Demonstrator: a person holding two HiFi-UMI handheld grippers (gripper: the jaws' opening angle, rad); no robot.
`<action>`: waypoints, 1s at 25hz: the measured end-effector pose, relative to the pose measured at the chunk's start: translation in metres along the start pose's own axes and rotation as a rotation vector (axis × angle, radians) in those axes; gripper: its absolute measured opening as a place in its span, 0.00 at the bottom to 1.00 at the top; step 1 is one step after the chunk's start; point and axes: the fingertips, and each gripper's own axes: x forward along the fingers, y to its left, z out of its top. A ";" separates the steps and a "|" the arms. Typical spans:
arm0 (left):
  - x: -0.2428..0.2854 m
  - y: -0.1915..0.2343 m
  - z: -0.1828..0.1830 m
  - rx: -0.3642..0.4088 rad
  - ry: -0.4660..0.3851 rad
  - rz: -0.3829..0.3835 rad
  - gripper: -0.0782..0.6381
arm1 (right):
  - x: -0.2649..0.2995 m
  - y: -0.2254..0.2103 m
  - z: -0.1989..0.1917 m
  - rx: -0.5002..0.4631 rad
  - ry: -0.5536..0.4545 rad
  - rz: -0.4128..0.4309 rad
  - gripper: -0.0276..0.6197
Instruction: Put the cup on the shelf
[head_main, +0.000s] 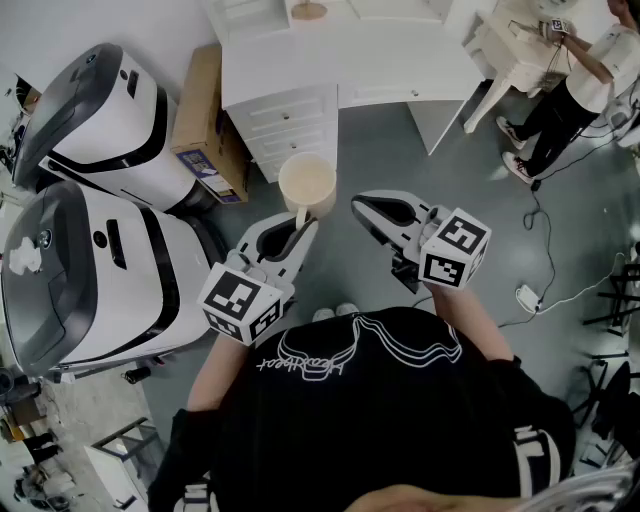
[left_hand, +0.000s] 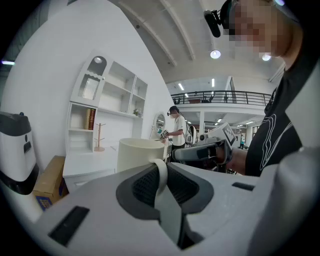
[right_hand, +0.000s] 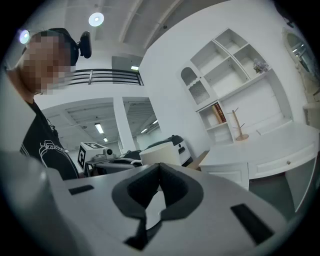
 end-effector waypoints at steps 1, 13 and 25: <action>0.003 -0.002 0.001 -0.001 -0.001 0.002 0.17 | -0.003 -0.002 0.002 -0.002 -0.001 0.002 0.05; 0.025 -0.018 0.012 0.011 -0.049 0.029 0.17 | -0.022 -0.013 0.010 -0.048 0.008 0.031 0.05; 0.034 0.012 0.010 -0.011 -0.058 0.063 0.17 | 0.003 -0.037 0.012 -0.029 0.011 0.050 0.05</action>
